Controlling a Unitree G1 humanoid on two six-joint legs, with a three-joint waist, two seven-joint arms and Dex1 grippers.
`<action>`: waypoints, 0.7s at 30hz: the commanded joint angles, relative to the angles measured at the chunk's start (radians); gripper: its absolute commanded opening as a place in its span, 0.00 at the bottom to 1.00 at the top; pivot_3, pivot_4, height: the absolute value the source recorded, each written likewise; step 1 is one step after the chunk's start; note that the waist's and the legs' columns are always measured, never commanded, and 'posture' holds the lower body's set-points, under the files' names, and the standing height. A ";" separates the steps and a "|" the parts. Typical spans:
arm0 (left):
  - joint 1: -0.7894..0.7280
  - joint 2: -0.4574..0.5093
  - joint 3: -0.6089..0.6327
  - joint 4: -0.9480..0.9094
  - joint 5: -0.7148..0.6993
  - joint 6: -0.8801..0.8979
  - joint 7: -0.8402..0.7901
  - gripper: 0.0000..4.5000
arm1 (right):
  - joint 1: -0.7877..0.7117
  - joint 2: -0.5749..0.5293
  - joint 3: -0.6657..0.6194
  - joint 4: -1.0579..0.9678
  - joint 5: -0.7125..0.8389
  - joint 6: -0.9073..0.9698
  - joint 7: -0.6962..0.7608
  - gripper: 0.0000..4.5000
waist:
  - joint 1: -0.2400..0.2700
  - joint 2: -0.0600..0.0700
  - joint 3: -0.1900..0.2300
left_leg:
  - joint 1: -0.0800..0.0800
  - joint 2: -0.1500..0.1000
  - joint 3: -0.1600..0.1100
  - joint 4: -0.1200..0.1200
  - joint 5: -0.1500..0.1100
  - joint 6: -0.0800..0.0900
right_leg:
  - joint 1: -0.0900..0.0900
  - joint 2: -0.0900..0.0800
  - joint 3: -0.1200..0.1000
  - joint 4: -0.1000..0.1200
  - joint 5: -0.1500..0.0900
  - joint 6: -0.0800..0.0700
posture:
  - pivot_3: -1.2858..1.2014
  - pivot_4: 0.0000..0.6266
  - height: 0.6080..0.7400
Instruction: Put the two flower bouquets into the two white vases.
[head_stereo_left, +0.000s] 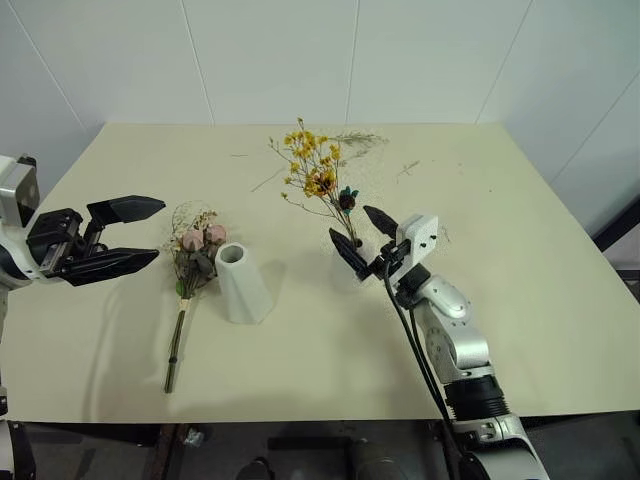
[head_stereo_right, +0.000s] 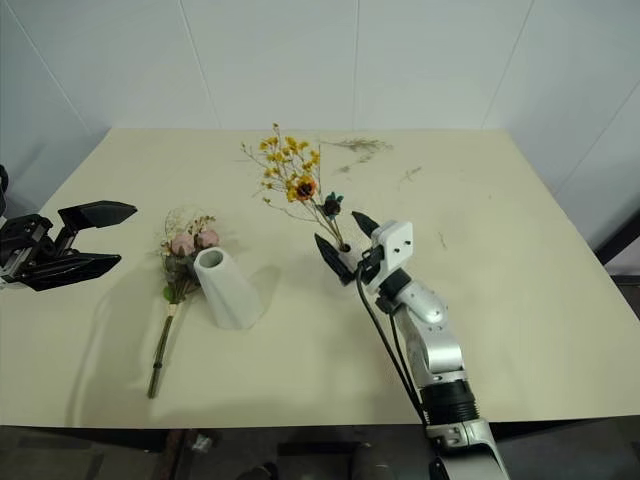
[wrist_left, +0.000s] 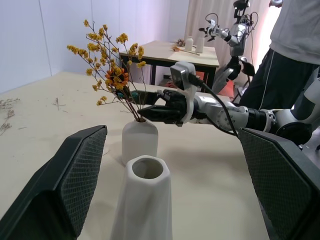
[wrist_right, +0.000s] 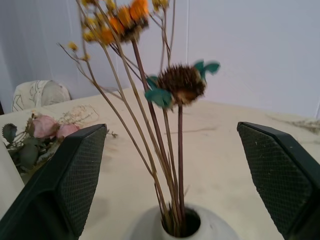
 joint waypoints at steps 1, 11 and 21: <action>-0.008 0.001 0.023 -0.025 -0.002 -0.009 -0.092 1.00 | 0.028 -0.050 0.003 -0.123 0.026 0.048 0.041 0.98 | 0.002 0.000 0.000 | 0.000 0.000 0.000 0.000 0.000 0.000 | 0.000 0.000 0.000 0.000 0.000 0.000 | 0.52 0.24 1.00; 0.031 -0.013 0.064 -0.046 0.003 -0.022 -0.044 1.00 | 0.053 -0.325 -0.013 -0.336 0.120 0.336 0.192 0.98 | 0.011 0.000 0.000 | 0.000 0.000 0.000 0.000 0.000 0.000 | 0.000 0.000 0.000 -0.001 0.000 0.000 | 0.52 0.24 1.00; 0.107 -0.030 0.144 -0.105 0.018 -0.025 0.053 1.00 | -0.072 -0.565 -0.049 -0.359 0.253 0.615 0.353 0.98 | 0.023 -0.001 0.000 | 0.000 0.000 0.001 0.000 0.000 0.000 | 0.000 0.000 0.000 -0.003 0.000 -0.001 | 0.52 0.24 1.00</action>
